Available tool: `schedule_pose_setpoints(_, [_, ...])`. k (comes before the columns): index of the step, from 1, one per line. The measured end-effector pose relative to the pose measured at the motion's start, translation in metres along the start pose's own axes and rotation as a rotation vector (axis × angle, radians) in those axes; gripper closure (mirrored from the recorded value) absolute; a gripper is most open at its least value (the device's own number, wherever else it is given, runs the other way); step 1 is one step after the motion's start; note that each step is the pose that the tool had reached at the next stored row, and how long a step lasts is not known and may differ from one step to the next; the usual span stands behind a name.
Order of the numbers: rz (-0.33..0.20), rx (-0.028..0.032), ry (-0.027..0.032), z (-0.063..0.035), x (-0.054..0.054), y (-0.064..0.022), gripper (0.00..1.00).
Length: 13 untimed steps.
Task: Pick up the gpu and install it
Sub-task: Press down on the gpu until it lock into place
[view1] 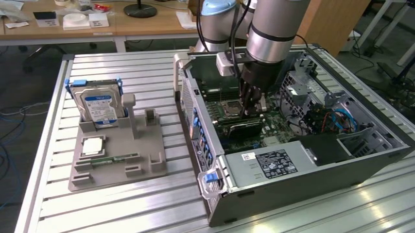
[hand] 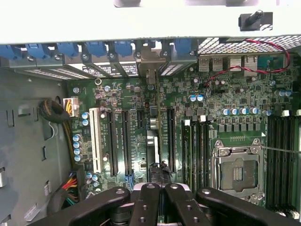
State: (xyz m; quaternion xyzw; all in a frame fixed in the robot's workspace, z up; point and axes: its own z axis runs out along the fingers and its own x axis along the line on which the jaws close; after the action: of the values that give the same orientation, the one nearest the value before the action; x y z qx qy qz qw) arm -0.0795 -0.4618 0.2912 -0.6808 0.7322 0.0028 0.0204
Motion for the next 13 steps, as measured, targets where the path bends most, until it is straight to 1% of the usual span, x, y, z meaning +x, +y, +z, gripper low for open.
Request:
schedule_pose_setpoints(4, [0.0,0.0,0.0001,0.0,0.0,0.0,0.89])
schedule_pose_setpoints(5, [0.0,0.0001,0.0009,0.0002,0.0,0.0,0.89])
schedule_pose_setpoints(13, [0.0,0.0001,0.0021,0.0039,0.0001,0.0001,0.89])
